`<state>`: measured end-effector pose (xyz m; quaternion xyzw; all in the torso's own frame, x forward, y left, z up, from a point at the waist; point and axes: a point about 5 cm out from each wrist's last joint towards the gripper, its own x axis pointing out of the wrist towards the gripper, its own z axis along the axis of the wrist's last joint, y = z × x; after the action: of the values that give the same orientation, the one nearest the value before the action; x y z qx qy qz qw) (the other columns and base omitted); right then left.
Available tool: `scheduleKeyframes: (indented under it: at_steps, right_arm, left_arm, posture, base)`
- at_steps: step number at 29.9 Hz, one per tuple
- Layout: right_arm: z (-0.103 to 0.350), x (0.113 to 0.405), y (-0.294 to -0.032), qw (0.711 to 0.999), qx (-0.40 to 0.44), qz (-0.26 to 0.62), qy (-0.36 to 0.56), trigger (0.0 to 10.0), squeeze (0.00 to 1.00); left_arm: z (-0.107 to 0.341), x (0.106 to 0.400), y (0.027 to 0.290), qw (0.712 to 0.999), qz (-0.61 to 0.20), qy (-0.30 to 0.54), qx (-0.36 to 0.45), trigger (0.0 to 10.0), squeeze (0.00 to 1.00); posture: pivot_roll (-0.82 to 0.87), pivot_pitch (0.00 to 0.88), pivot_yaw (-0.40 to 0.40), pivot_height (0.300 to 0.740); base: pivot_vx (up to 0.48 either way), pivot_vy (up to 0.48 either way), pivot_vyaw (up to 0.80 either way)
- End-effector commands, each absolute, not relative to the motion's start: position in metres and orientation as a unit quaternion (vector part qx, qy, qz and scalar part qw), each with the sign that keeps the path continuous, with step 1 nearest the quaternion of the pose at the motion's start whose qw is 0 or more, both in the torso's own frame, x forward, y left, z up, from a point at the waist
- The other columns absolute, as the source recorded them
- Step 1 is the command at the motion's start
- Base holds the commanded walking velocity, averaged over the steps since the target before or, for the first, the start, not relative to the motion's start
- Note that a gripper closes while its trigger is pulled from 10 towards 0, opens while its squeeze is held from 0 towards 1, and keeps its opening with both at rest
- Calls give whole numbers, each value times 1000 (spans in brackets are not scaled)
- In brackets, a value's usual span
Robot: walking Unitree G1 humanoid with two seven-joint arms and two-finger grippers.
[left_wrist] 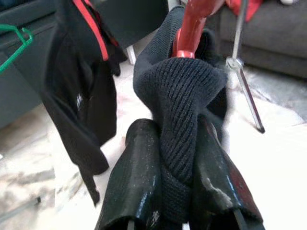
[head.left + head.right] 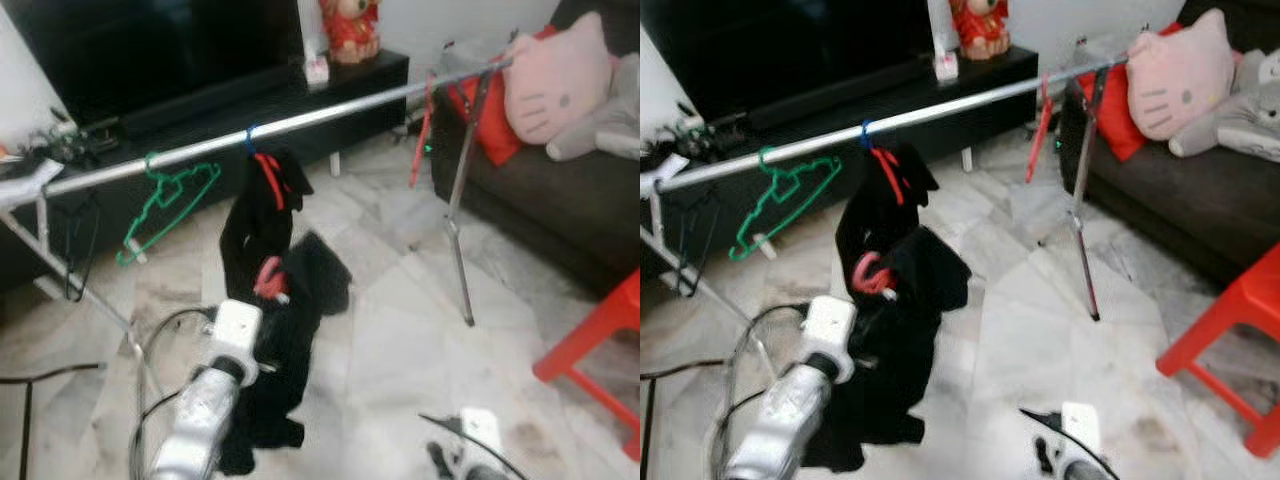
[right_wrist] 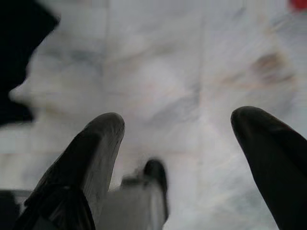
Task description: Hang hanger
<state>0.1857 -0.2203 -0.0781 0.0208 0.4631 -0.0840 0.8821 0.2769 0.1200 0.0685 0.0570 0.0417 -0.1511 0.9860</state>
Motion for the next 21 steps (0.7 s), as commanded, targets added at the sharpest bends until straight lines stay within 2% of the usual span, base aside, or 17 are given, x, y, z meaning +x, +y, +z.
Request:
scheduleKeyframes:
  at_steps: [1,21]
  right_arm:
    - [-77,193,-205,887,27,-63,458,10000,0]
    - [-78,193,-205,884,21,-60,464,10000,0]
  left_arm:
    - [75,281,133,989,-132,29,62,10000,0]
    - [74,282,129,987,-143,34,63,10000,0]
  posture:
    - [-156,0,81,732]
    - [-155,0,76,732]
  base:
    - [330,0,0]
    - [330,0,0]
